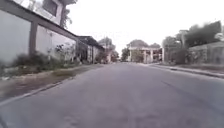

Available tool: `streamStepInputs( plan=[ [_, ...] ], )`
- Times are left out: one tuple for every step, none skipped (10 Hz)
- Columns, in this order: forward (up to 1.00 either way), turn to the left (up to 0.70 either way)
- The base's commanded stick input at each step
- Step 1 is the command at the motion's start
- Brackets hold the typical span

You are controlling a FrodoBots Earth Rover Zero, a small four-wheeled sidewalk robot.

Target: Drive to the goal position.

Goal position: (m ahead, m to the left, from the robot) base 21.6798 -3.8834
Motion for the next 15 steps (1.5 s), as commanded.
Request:
streamStepInputs(
  plan=[
    [1.0, -0.4],
    [1.0, -0.4],
    [1.0, -0.27],
    [1.0, 0.0],
    [1.0, 0.0],
    [1.0, 0.0],
    [1.0, 0.0],
    [1.0, 0.0],
    [1.0, 0.0],
    [1.0, 0.0],
    [1.0, 0.0],
    [1.0, 0.0],
    [1.0, 0.0],
    [1.0, 0.0],
    [1.0, 0.0]
  ],
)
